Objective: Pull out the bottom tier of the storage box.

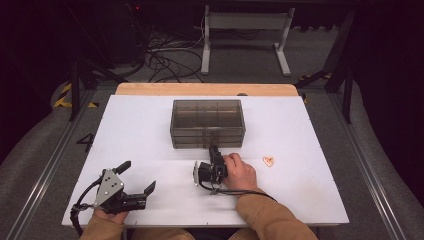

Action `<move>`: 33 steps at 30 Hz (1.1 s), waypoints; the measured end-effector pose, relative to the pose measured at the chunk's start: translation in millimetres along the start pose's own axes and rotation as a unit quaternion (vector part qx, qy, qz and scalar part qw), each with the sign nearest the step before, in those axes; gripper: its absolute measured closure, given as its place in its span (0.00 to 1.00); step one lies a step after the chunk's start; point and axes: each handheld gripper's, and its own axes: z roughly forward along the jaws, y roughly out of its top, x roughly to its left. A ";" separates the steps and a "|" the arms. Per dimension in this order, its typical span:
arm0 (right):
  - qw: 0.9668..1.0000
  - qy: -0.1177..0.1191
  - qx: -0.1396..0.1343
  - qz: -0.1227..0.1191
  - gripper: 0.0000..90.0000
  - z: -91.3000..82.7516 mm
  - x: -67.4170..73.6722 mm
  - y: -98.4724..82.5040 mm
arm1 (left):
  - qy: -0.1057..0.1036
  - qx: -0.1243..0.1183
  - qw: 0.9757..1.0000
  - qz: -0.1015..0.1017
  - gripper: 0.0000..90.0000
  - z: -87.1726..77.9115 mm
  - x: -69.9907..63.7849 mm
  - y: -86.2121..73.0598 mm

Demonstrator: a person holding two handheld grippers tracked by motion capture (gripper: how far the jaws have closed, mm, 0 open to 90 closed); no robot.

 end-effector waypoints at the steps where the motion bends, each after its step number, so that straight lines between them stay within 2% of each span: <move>1: 1.000 0.000 -0.001 0.001 0.88 -1.1 0.2 -0.1 | 0.000 0.000 1.000 0.001 0.03 0.0 0.2 0.1; 5: 1.000 0.006 -0.004 -0.001 0.88 -7.2 -0.8 -0.5 | 0.000 0.001 1.000 0.001 0.03 0.1 0.2 0.1; 7: 0.999 0.032 -0.003 0.012 0.85 -8.8 -3.2 -1.7 | 0.000 0.001 1.000 0.001 0.03 0.2 0.0 0.0; 8: 0.999 0.032 -0.003 0.012 0.85 -8.8 -3.2 -1.7 | 0.000 0.001 1.000 0.001 0.03 0.2 -0.1 0.1; 9: 0.998 0.048 -0.002 0.026 0.81 -9.2 -5.8 -2.3 | 0.000 0.001 1.000 0.001 0.03 0.2 -0.2 0.1; 10: 0.998 0.051 -0.004 0.034 0.79 -9.5 -7.4 -2.5 | 0.000 0.001 1.000 0.001 0.03 0.2 -0.2 0.1; 16: 0.997 0.060 -0.018 0.045 0.76 -13.1 -12.4 -3.6 | 0.001 0.000 1.000 0.001 0.03 -0.2 0.2 0.1; 20: 0.995 0.067 -0.030 0.062 0.74 -17.1 -17.5 -4.7 | 0.001 0.001 1.000 -0.002 0.03 -0.7 0.2 0.0; 22: 0.994 0.075 -0.039 0.071 0.71 -19.9 -20.9 -6.3 | 0.000 0.001 1.000 -0.002 0.03 -0.4 0.2 0.0; 23: 0.992 0.081 -0.043 0.086 0.68 -21.7 -23.6 -8.5 | 0.000 0.001 1.000 -0.001 0.03 -0.4 0.1 0.0; 25: 0.991 0.081 -0.045 0.094 0.67 -22.1 -25.2 -9.7 | 0.000 0.001 1.000 -0.001 0.03 -0.3 0.0 0.0; 29: 0.989 0.088 -0.052 0.108 0.64 -24.3 -31.2 -12.7 | 0.000 0.000 1.000 -0.001 0.03 -0.5 0.0 0.1; 33: 0.988 0.086 -0.057 0.111 0.64 -26.0 -32.4 -12.6 | 0.000 0.001 1.000 -0.002 0.03 -0.8 0.2 0.0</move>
